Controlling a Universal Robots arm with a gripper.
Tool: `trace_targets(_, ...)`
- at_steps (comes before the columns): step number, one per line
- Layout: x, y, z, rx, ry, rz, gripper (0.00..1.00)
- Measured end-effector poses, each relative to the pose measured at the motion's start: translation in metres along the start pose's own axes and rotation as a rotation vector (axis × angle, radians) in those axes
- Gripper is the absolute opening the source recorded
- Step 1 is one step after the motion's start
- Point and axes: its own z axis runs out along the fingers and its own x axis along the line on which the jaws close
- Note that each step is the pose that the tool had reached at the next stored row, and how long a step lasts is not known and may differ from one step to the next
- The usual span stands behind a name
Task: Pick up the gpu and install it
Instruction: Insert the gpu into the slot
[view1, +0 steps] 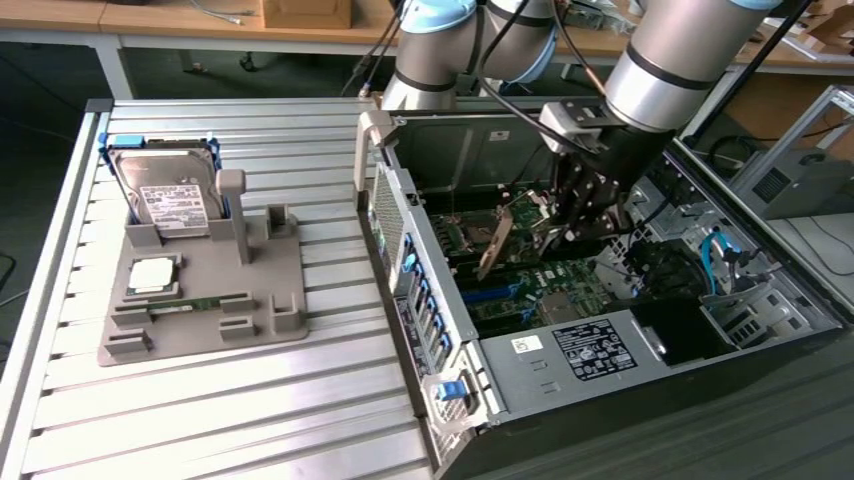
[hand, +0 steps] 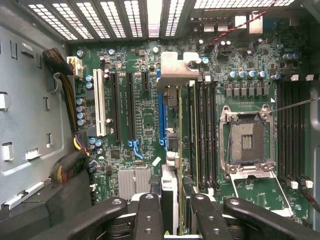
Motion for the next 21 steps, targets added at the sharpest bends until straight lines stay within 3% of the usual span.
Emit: trace_targets(21, 0.0012, 0.0080, 0.0040, -0.0001, 0.0002, -0.004, 0.27)
